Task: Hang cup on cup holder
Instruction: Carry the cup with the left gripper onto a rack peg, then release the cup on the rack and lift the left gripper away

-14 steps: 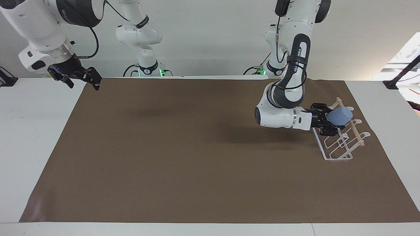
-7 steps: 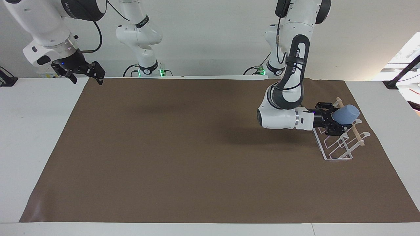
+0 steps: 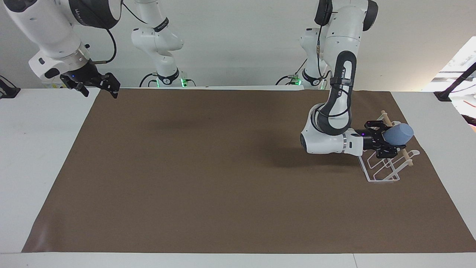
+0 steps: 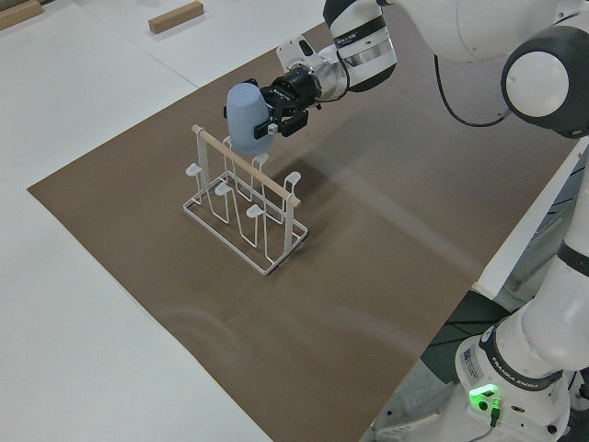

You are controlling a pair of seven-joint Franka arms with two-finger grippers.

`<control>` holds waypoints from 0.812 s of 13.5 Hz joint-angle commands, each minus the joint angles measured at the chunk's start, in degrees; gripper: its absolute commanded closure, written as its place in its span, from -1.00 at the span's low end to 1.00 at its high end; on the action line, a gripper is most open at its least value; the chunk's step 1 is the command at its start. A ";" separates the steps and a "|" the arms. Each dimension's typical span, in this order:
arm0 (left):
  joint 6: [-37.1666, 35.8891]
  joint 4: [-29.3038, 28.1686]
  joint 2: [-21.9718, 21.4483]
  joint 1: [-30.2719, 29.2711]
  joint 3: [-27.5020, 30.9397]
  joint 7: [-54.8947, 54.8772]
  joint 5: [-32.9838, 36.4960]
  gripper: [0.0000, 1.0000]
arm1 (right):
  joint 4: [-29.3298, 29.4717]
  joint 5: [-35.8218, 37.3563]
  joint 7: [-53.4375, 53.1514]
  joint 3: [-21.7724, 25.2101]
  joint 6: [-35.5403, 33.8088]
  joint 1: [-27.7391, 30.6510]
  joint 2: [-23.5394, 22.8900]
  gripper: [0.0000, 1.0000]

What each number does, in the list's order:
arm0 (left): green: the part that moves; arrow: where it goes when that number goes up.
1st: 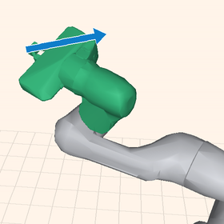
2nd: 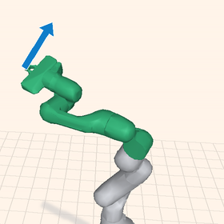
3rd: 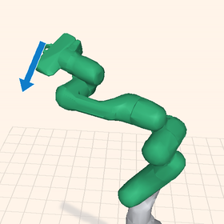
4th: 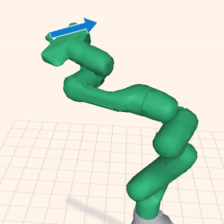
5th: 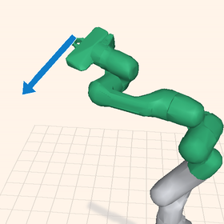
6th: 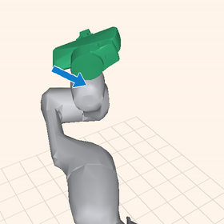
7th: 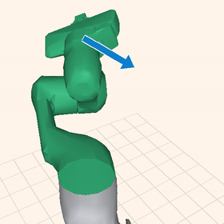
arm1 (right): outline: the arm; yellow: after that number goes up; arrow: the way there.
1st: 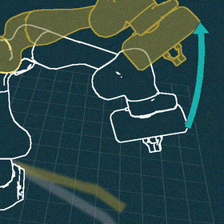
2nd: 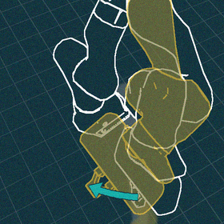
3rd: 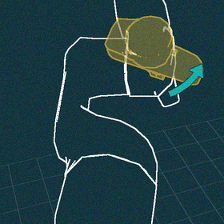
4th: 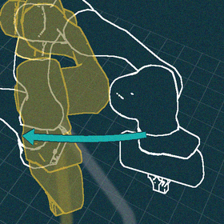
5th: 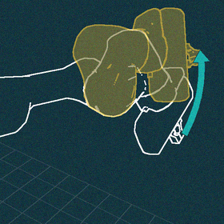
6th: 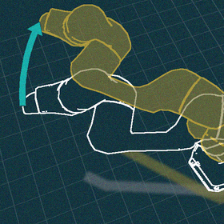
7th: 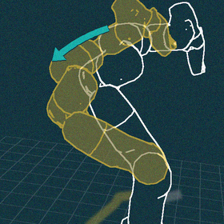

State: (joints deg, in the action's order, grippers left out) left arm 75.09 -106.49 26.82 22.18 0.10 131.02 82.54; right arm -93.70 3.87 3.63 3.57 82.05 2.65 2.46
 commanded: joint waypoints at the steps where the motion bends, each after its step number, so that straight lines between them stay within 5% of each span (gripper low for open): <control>1: 0.06 1.55 2.45 -1.08 -0.18 1.25 1.22 0.97 | -0.79 -0.53 1.29 -0.32 -0.05 0.78 0.61 -0.99; 11: 1.02 5.07 6.49 -1.52 -0.36 1.78 1.66 0.96 | -0.79 -0.53 1.20 -0.32 -0.05 0.60 0.61 -0.99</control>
State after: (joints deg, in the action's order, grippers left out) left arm 75.66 -103.05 31.30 21.36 0.15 131.99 83.67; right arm -93.71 3.87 3.63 3.57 82.05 2.65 2.46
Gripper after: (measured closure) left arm 0.211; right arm 0.000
